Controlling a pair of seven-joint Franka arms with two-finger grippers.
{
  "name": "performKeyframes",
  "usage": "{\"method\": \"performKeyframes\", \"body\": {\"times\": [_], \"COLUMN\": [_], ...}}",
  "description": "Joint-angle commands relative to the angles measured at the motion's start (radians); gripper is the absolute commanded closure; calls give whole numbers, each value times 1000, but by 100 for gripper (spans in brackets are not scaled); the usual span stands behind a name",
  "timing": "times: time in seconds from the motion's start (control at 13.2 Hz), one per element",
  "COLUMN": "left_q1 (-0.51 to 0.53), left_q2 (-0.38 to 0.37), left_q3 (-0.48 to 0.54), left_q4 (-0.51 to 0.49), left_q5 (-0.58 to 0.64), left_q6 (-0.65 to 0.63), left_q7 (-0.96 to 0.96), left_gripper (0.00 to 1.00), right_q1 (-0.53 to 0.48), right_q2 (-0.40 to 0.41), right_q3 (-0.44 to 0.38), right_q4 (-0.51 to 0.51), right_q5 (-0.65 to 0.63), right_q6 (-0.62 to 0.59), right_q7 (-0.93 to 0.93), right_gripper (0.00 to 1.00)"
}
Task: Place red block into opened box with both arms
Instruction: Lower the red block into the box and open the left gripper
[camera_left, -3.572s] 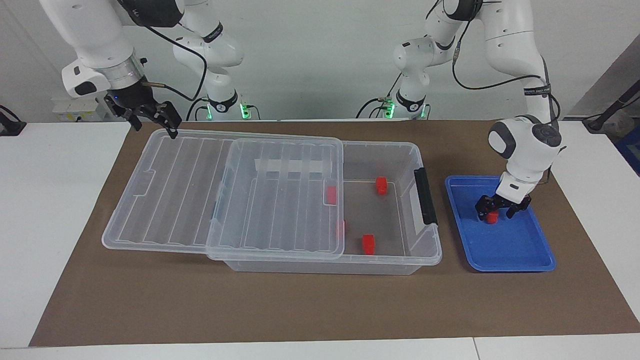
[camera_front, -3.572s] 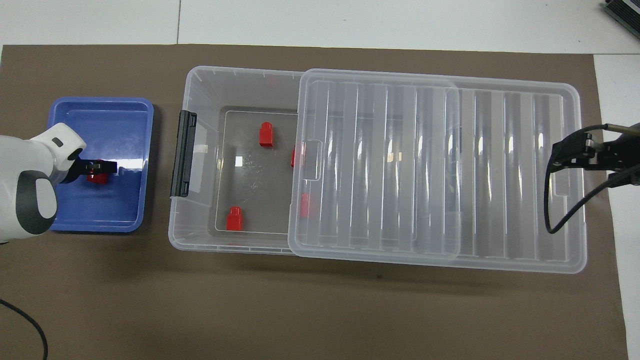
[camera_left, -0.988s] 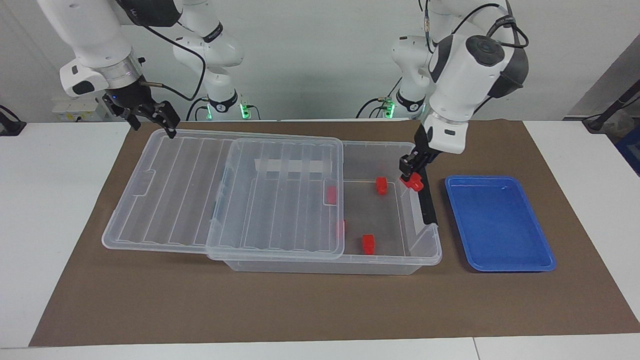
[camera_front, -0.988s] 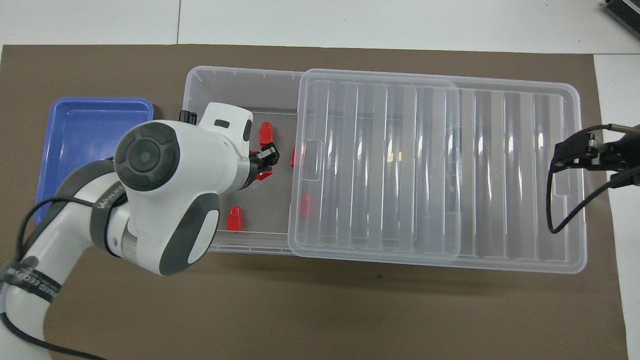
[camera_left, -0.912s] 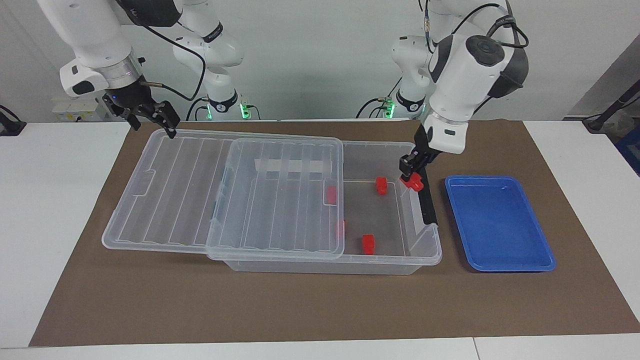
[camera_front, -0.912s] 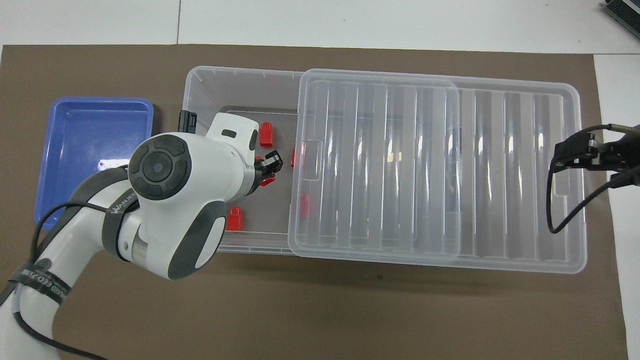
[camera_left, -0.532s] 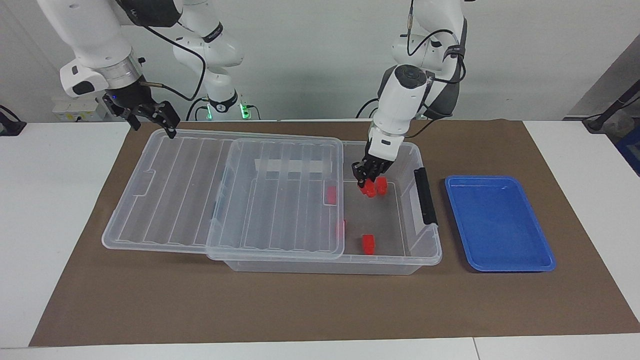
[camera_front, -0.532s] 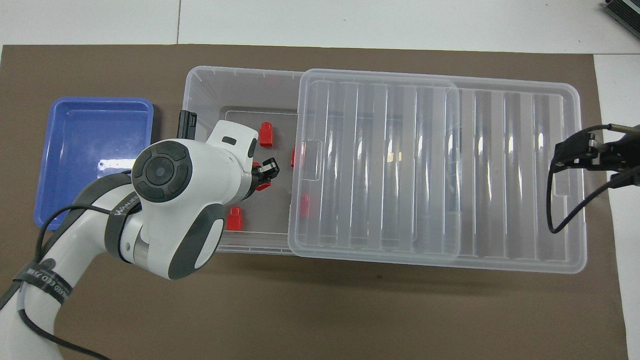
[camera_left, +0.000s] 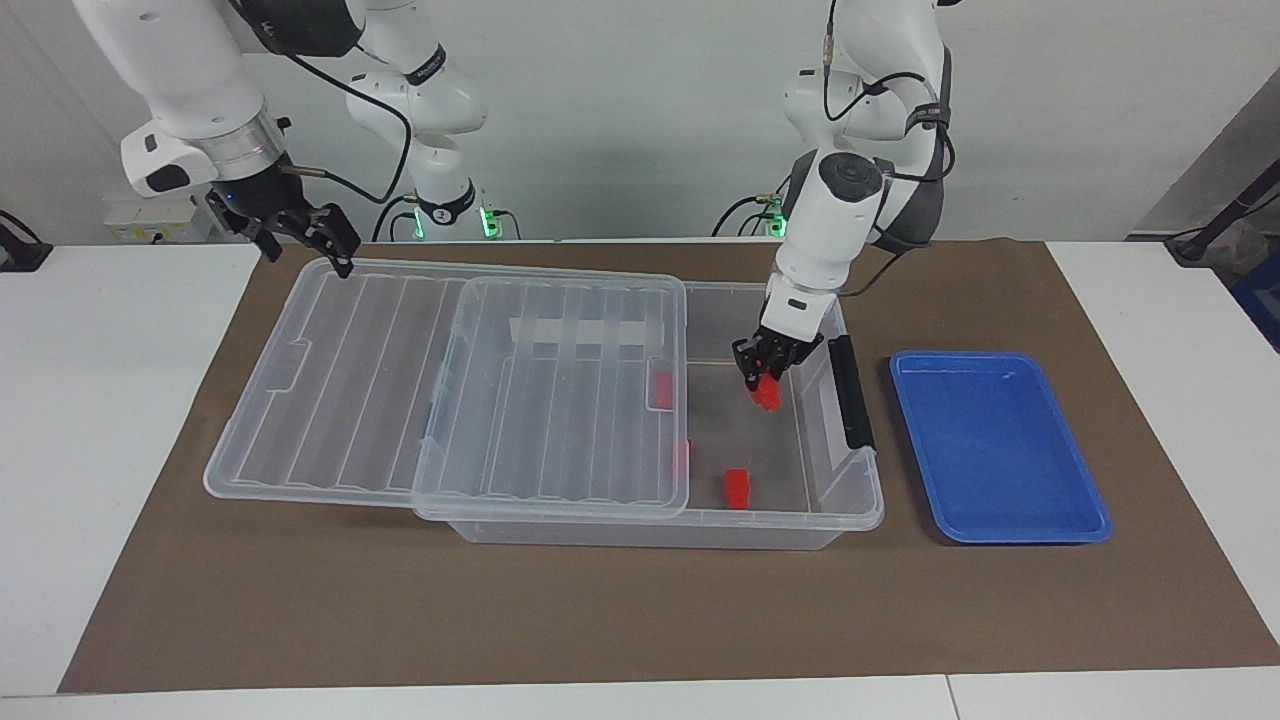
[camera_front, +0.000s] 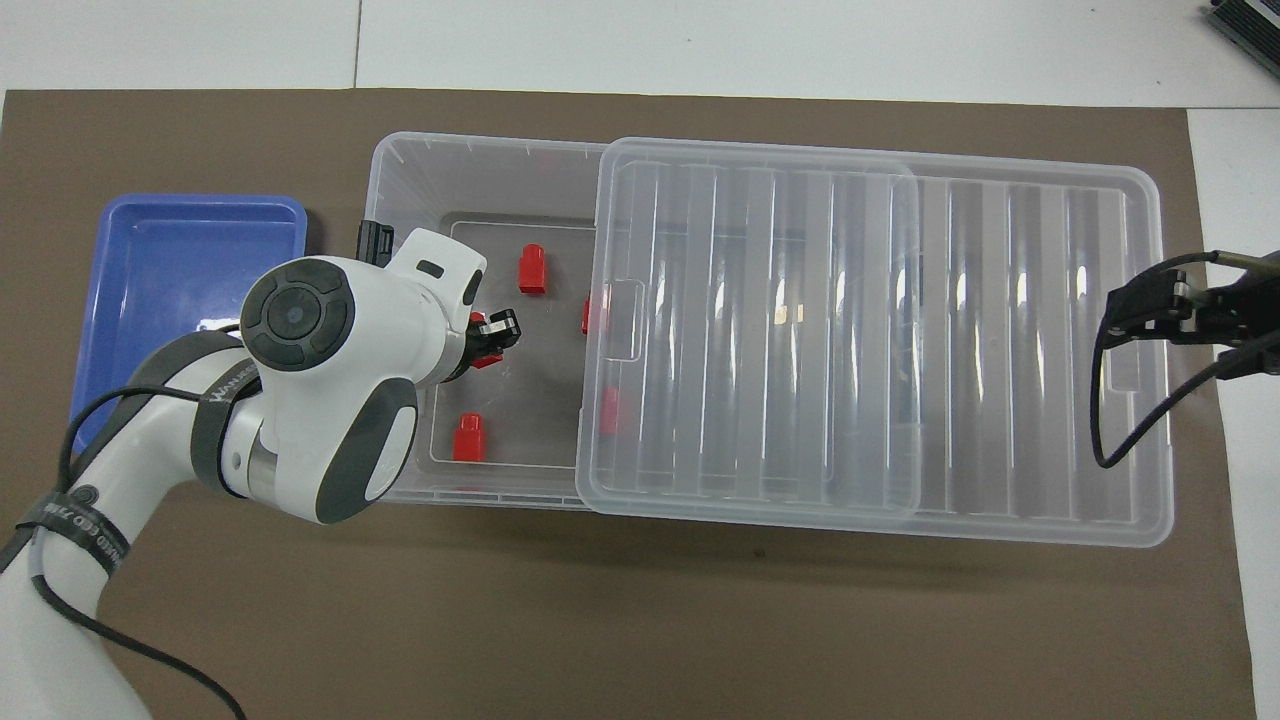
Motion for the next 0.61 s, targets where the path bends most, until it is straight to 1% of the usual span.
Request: {"method": "performKeyframes", "body": {"times": [0.0, 0.23, 0.3, 0.53], "left_q1": [6, -15, -37, -54], "left_q2": [70, 115, 119, 144], "left_q3": [-3, -3, -3, -4], "left_q4": [55, 57, 46, 28], "left_q5": [19, 33, 48, 48], "left_q6": [23, 20, 16, 31], "left_q7": [3, 0, 0, 0], "left_gripper": [94, 94, 94, 92], "right_q1": [-13, -13, -13, -14], "right_q2": [-27, -27, -27, -33], "right_q3": [4, 4, 4, 2], "right_q4": [-34, -34, -34, -43], "right_q5": [19, 19, 19, 19], "right_q6": [11, 11, 11, 11], "right_q7": [1, 2, 2, 1], "right_gripper": [0, 0, 0, 0]}}
